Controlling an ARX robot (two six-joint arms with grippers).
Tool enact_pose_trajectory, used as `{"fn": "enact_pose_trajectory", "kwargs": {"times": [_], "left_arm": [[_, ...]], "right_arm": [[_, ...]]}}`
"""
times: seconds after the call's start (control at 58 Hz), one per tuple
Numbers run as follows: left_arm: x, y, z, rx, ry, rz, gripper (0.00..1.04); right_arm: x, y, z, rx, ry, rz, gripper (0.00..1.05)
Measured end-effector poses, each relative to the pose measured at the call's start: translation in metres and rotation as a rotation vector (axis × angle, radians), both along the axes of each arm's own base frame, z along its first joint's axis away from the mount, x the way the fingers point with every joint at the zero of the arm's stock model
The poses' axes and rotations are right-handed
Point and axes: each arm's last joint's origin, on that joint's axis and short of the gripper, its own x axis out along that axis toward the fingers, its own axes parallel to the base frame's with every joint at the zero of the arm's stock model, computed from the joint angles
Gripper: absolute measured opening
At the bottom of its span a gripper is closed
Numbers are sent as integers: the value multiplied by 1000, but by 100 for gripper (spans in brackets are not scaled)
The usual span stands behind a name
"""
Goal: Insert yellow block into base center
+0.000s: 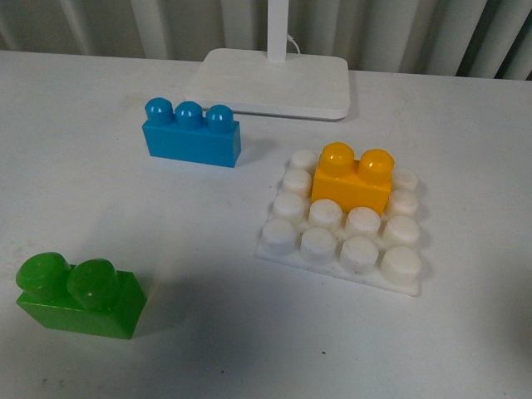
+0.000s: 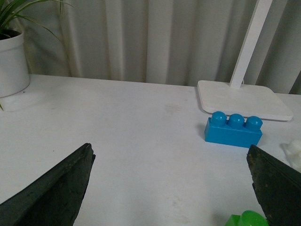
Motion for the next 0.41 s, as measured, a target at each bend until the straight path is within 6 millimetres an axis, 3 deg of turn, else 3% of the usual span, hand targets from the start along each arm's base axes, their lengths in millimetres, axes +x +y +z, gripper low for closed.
{"fn": "enact_pose_trajectory", "kwargs": {"times": [0.414], "left_arm": [[0,0,0,0,0,0,98]], "right_arm": [[0,0,0,0,0,0,96]]}}
